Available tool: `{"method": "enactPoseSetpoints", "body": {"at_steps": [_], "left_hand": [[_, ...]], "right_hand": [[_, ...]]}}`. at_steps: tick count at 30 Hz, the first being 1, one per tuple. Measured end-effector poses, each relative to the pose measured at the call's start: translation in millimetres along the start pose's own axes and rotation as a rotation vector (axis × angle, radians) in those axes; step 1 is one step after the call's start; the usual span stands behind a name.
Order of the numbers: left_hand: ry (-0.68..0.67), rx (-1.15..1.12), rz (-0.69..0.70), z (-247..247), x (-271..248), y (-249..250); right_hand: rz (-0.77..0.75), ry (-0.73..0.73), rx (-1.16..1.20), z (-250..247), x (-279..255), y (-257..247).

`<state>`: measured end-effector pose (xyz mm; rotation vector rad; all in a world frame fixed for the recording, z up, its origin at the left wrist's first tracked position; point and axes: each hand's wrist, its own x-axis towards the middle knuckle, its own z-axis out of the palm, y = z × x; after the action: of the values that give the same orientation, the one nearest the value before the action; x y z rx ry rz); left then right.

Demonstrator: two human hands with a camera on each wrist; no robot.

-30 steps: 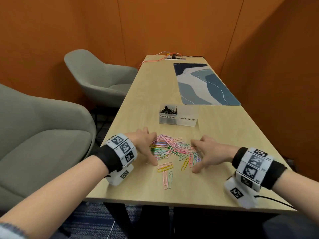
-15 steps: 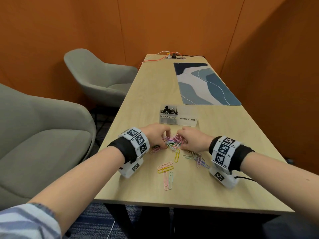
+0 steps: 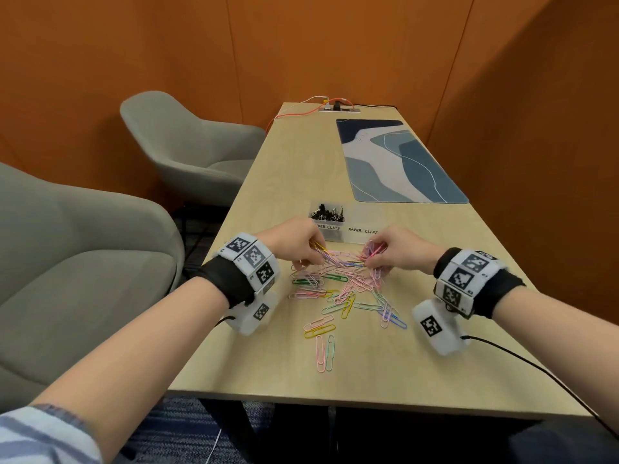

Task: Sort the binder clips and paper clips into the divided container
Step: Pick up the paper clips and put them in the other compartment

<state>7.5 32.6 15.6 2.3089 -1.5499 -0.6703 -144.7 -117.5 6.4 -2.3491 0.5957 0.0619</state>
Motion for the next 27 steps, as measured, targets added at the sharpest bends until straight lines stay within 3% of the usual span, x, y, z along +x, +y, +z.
{"method": "enactPoseSetpoints", "body": {"at_steps": [5, 9, 15, 21, 27], "left_hand": [[0.019, -0.108, -0.008, -6, -4, -5], [0.012, -0.192, -0.019, -5, -5, -11], [0.008, -0.235, -0.034, -3, -2, -13], [0.025, -0.339, -0.027, -10, 6, -7], [0.114, -0.43, -0.002, -28, 34, 12]], "right_hand": [[0.058, -0.006, 0.312, -13, -3, 3], [0.045, -0.005, 0.431, -28, 3, -4], [0.056, 0.246, 0.491, -53, 44, -18], [0.183, 0.303, 0.281, -44, 85, -10], [0.172, 0.174, 0.051, -44, 79, -13]]}}
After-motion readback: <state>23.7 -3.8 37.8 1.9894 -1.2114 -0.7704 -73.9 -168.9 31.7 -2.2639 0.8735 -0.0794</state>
